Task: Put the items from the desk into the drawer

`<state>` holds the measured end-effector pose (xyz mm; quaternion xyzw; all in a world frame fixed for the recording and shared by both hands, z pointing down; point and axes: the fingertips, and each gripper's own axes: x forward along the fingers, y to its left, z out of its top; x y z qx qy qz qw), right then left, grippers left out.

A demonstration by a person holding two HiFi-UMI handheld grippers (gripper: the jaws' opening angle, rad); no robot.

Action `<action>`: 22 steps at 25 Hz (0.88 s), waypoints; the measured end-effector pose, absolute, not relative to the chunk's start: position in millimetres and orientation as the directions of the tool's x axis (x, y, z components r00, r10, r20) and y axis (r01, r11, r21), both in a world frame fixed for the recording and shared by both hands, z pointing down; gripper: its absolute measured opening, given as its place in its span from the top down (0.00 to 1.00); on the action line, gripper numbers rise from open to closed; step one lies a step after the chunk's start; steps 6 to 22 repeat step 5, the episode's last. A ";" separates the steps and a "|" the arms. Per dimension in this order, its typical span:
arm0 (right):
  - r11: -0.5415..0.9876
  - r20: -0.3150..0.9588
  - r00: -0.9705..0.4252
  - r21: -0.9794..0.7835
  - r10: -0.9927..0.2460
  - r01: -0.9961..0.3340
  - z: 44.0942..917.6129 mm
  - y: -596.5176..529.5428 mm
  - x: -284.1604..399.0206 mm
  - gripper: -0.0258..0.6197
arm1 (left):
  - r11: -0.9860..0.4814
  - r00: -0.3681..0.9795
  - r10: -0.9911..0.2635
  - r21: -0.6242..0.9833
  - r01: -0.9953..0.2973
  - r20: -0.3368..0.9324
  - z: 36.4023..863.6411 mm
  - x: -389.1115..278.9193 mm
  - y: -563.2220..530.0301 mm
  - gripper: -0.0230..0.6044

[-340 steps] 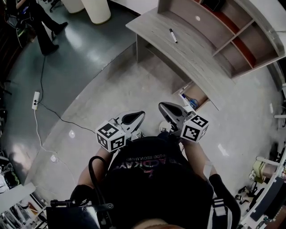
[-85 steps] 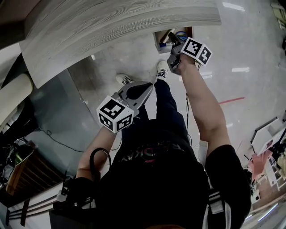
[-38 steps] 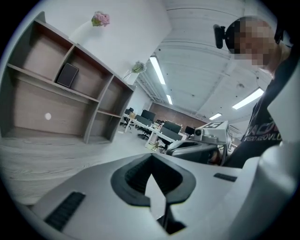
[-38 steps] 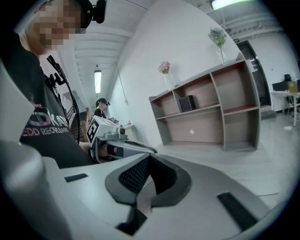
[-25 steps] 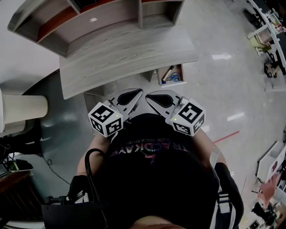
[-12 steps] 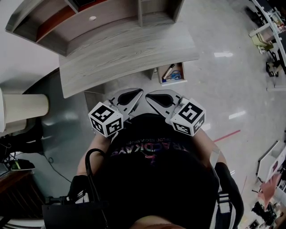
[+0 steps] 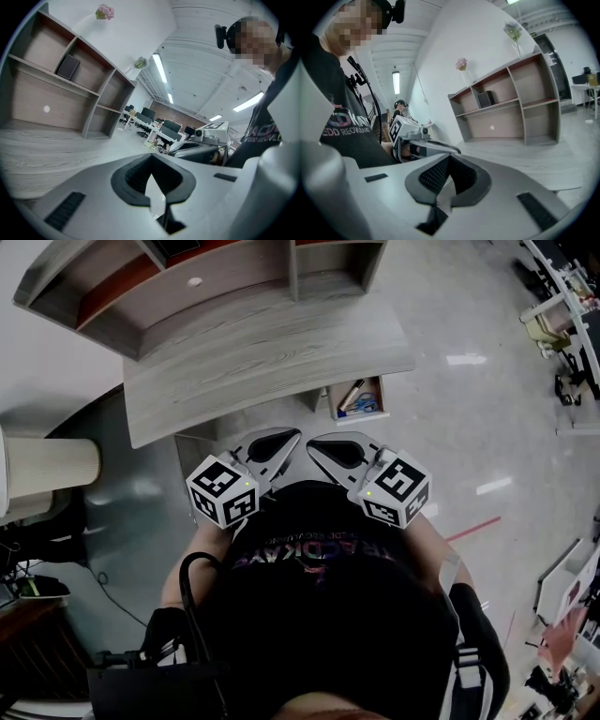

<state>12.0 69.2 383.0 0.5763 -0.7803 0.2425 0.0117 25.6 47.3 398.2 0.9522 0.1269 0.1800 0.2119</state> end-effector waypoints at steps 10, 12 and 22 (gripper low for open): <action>0.217 0.302 -0.335 -0.365 -0.892 -0.905 383.5 69.5 11.1 0.93 | -0.873 0.907 0.315 0.460 0.162 0.281 398.2 25.4 45.5 0.95; 0.217 0.302 -0.335 -0.365 -0.892 -0.905 383.5 69.5 11.1 0.93 | -0.873 0.907 0.315 0.460 0.162 0.281 398.2 25.4 45.5 0.95; 0.217 0.302 -0.335 -0.365 -0.892 -0.905 383.5 69.5 11.1 0.93 | -0.873 0.907 0.315 0.460 0.162 0.281 398.2 25.4 45.5 0.95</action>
